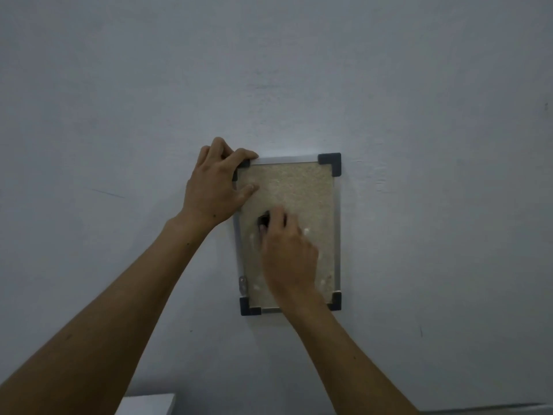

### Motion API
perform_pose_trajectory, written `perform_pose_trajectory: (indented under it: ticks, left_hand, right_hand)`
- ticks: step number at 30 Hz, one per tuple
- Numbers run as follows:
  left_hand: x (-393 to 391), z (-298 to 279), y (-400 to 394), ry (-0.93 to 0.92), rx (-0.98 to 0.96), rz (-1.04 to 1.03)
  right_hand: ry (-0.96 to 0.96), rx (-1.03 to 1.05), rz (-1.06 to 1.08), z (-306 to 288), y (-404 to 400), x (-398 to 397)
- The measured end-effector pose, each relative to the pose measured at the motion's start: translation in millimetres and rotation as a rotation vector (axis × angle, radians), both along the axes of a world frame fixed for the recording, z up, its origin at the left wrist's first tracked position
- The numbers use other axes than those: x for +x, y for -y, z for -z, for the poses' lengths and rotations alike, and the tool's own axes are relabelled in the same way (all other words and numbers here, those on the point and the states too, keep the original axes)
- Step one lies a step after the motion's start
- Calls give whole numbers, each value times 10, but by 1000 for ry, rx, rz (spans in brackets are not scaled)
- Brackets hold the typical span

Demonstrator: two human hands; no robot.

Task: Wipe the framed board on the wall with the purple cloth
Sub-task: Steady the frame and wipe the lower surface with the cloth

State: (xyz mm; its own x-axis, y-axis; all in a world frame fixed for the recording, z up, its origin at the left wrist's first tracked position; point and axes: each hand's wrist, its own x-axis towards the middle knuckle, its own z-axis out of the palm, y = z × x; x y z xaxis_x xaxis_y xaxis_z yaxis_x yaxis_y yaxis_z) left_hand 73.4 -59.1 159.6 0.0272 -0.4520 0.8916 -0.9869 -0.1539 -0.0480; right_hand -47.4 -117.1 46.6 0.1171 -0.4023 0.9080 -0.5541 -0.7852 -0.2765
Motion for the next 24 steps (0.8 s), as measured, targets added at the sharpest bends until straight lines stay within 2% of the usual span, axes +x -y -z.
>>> perform_pose_trajectory:
  ticks: [3,7,9,11,14,16,18,21,22,24]
  left_hand:
    - [-1,-2,-11,-1,6,9]
    - [-19,3,2,-20,10,7]
    - [-8,1,3,-26,7,4]
    - [-2,7,10,-27,4,7]
    - [3,9,8,-32,-5,8]
    - [-7,22,11,-31,-5,8]
    - [-10,32,17,-30,-5,4]
    - [-19,39,28,-42,-17,6]
    - [-24,43,34,-47,-22,-1]
    - [-19,47,41,-54,-24,-15]
  right_hand:
    - [-13,9,-28,-22,116,-125]
    - [299,213,65,3,340,-356]
    - [353,258,51,-4,318,-290]
    - [304,224,-4,-12,197,-151]
    - [65,30,-58,31,17,53]
    - [-26,-17,-84,52,52,-2]
    - [60,43,-37,51,216,-171]
    - [313,202,68,81,373,-365]
    - [304,195,61,84,352,-350]
    - [115,67,13,103,231,-207]
